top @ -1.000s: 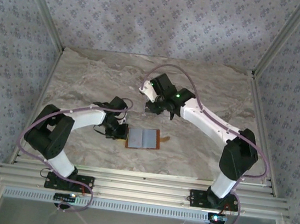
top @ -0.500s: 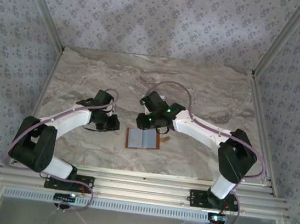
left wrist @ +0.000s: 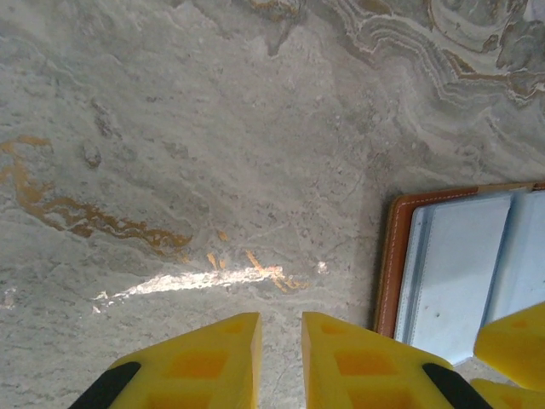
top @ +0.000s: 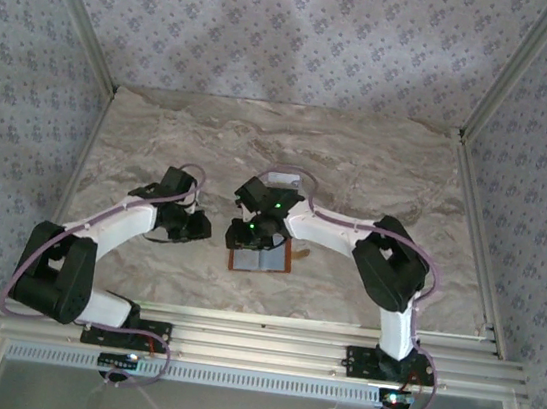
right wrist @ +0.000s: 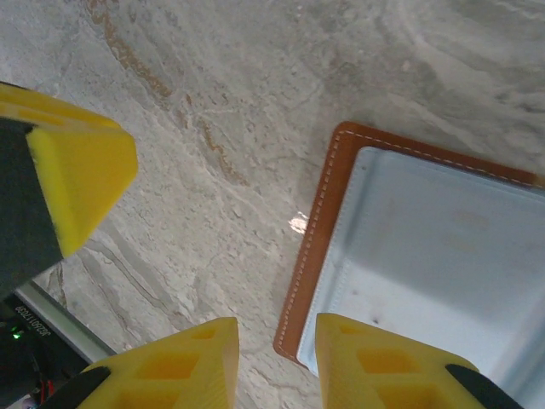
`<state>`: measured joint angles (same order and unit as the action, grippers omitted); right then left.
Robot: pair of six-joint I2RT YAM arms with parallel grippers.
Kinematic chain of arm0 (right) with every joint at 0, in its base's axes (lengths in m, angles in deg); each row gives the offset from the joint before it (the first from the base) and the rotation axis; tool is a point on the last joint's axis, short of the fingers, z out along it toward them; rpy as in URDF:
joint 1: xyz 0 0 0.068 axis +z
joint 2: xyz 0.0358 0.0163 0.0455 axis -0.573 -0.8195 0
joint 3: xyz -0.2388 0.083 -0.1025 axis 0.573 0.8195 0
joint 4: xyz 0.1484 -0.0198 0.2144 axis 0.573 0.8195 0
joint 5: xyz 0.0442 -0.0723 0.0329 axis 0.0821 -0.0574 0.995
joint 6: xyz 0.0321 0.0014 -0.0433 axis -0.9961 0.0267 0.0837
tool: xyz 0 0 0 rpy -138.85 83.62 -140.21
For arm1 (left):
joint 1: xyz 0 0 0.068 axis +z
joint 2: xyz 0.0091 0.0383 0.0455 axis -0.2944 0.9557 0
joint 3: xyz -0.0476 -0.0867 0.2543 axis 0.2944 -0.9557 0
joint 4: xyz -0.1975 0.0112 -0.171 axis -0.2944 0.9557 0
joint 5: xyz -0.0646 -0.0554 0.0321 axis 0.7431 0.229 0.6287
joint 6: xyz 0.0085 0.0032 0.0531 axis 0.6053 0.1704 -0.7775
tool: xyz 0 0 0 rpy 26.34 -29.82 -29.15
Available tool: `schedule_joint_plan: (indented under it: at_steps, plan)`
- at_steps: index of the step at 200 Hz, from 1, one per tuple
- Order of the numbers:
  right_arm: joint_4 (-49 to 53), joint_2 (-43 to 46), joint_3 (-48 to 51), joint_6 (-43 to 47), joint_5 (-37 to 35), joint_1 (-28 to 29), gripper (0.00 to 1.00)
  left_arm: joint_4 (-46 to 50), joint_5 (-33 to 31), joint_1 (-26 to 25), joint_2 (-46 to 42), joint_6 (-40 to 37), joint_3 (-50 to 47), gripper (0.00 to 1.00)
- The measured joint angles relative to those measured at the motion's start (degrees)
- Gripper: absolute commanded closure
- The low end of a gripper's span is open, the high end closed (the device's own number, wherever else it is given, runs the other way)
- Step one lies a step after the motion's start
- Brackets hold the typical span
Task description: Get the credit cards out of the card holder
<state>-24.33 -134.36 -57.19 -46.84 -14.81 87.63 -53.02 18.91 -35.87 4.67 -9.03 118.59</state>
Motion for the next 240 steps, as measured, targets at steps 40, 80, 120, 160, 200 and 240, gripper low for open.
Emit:
schedule_joint_plan:
  at_steps: [40,80,120,160,200,240]
  plan:
    - [-0.04,-2.38,-0.55,-0.2,0.9,0.0,0.68,-0.13,0.7,0.0,-0.02,0.0,-0.39,0.8]
    - [0.09,-4.15,-0.61,-0.2,0.83,0.15,0.68,-0.17,1.11,0.0,-0.02,0.02,-0.5,0.8]
    - [1.88,-4.15,-1.16,-0.15,-0.79,0.15,0.67,-0.2,1.99,0.0,-0.02,0.02,-0.5,0.8]
    - [3.23,-4.0,-1.44,0.04,-2.86,0.33,0.66,-0.2,2.19,0.0,-0.02,0.02,-0.5,0.8]
    - [5.07,-3.43,-1.44,0.31,-5.18,0.42,0.65,-0.2,2.36,0.0,0.0,0.02,-0.48,0.8]
    - [7.72,-2.73,-1.44,0.72,-7.82,0.42,0.64,-0.2,2.36,-0.02,0.17,0.02,-0.42,0.8]
